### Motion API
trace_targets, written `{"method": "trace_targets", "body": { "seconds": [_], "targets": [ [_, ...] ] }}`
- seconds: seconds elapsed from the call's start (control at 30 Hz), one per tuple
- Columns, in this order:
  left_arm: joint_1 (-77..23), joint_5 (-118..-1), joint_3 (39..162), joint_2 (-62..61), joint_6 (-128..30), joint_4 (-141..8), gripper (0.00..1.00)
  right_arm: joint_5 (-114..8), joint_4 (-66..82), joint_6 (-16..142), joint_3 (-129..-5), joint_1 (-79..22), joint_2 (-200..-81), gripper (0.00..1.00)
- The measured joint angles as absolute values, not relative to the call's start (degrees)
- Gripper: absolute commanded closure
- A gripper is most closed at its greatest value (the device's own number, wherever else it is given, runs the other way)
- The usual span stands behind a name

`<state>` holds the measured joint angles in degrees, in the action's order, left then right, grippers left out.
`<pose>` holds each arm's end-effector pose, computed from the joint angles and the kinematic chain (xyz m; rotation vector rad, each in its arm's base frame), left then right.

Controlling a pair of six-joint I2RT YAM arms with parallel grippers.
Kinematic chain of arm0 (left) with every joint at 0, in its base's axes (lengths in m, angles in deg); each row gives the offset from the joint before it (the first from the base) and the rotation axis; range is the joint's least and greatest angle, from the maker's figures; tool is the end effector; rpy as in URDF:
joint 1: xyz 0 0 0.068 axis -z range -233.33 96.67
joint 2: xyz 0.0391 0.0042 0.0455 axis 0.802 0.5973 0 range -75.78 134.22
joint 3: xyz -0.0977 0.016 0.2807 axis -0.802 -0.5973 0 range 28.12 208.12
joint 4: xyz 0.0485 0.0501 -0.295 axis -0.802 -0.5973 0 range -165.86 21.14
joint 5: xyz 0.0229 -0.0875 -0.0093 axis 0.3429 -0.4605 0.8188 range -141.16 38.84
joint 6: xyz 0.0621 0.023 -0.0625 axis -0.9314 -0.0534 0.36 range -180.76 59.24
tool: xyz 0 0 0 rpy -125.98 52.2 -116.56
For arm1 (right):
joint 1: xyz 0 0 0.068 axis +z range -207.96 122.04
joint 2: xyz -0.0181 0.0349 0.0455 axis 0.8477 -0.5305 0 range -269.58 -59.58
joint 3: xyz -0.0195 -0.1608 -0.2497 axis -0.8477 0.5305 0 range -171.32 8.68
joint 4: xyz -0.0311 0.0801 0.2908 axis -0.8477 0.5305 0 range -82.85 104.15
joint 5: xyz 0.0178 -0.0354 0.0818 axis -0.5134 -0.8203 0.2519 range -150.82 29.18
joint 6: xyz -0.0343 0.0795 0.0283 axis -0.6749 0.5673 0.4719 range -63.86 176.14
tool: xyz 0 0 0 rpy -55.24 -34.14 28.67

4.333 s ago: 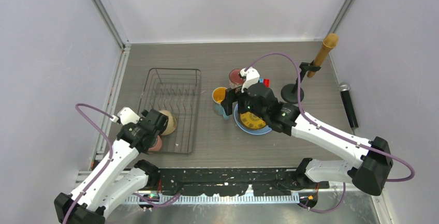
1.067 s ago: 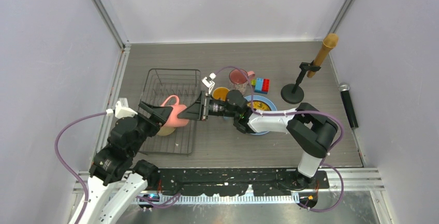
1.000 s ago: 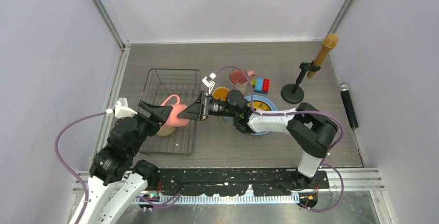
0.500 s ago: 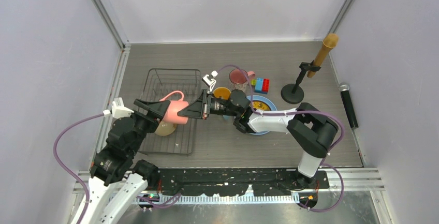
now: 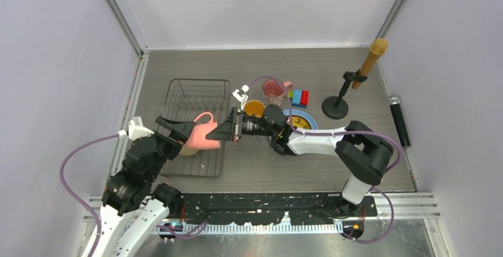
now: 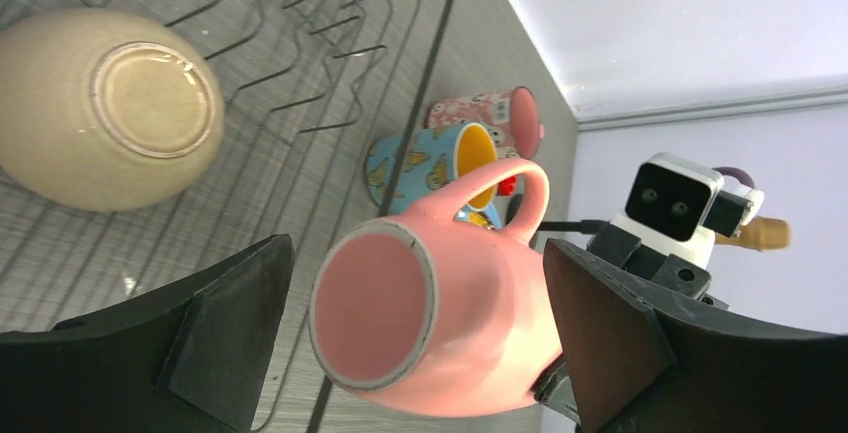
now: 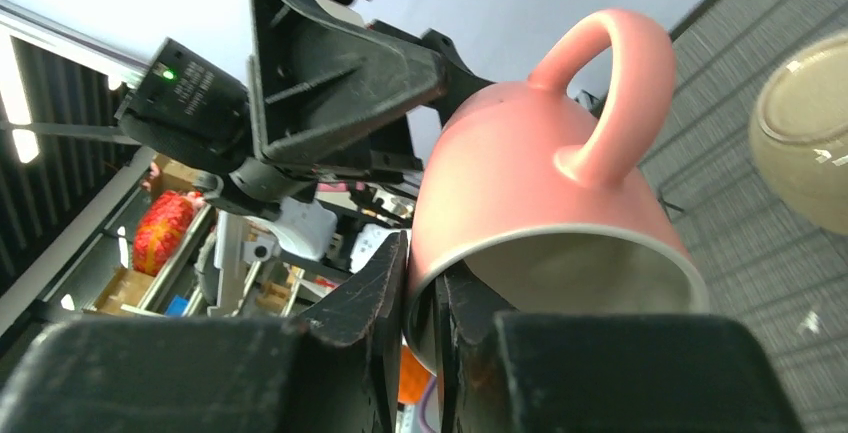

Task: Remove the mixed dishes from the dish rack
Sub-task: Place the cup at the center of the board.

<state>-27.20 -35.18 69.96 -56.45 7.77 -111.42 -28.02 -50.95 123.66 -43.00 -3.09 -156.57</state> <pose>0.1302 -0.0388 0.3232 -0.9018 1.7845 -0.8341 0.2171 0.3856 0.2691 -0.4270 1.7246 2.0660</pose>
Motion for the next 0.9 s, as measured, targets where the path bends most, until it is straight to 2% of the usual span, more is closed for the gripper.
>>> {"method": "trace_targets", "body": {
  "seconds": [0.23,0.4,0.7,0.9],
  "targets": [
    [-27.2,-33.67,72.69,-53.85,4.8,-116.32,0.0,-28.15,-44.39,118.94,-39.44,-3.09,-154.29,0.99],
    [-27.2,-32.75,75.14,-51.4,2.92,-118.96,0.0,-30.12,-34.8,112.21,-37.58,-3.09,-147.69,0.99],
    [-27.2,-31.31,75.16,-50.63,0.74,-120.97,0.0,-42.38,-7.35,95.25,-36.53,-3.09,-125.38,0.99],
    [-27.2,-29.3,77.04,-44.95,-1.84,-123.77,0.0,-51.19,13.37,87.88,-38.83,-3.07,-121.55,0.99]
  ]
}}
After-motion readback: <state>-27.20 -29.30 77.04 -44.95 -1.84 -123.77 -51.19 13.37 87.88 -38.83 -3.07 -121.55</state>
